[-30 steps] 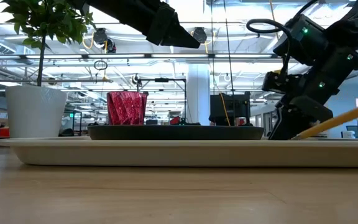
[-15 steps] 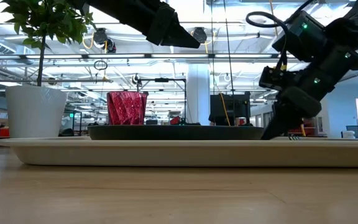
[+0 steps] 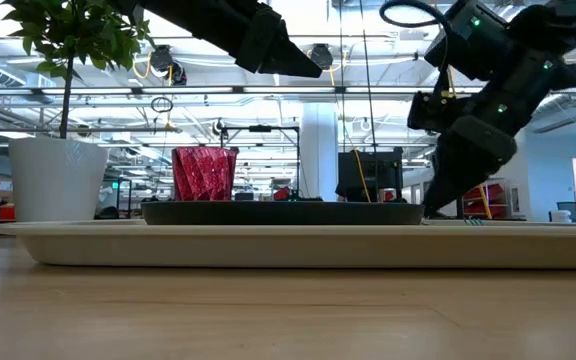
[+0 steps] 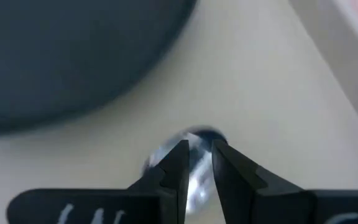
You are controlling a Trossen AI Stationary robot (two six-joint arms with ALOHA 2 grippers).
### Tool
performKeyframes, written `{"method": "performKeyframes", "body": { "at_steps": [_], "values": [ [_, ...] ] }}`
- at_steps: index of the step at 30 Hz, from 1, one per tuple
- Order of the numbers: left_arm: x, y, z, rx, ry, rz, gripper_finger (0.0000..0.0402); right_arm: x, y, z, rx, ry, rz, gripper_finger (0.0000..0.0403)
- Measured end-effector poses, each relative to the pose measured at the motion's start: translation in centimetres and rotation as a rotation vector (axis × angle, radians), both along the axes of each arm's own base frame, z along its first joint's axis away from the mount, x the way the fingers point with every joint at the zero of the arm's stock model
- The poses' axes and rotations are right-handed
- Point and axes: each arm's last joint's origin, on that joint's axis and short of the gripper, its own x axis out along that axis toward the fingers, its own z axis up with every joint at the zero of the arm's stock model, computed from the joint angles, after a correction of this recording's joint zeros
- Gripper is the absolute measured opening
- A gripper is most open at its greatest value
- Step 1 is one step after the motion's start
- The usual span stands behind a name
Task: Pick and place plate/cup/fork/spoon on tray
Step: Adjust the spoon position
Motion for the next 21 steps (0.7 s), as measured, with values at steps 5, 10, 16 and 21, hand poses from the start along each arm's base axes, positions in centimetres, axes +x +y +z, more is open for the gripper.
{"method": "performKeyframes", "body": {
  "at_steps": [5,10,16,21],
  "values": [
    [0.0,0.0,0.0,-0.004,-0.001,0.001,0.0047,-0.5,0.2,1.4,0.024,0.124,-0.043,0.0063],
    [0.0,0.0,0.0,-0.016,-0.009,-0.007,0.0047,-0.8,0.6,4.2,0.226,0.139,-0.206,0.0063],
    [0.1,-0.2,0.2,-0.036,-0.024,-0.048,0.0047,-0.3,2.1,5.8,0.673,0.071,-0.414,0.0063],
    [0.1,-0.4,0.1,-0.062,-0.013,-0.128,0.0047,0.2,3.1,6.1,0.757,0.009,-0.425,0.0063]
  ]
}}
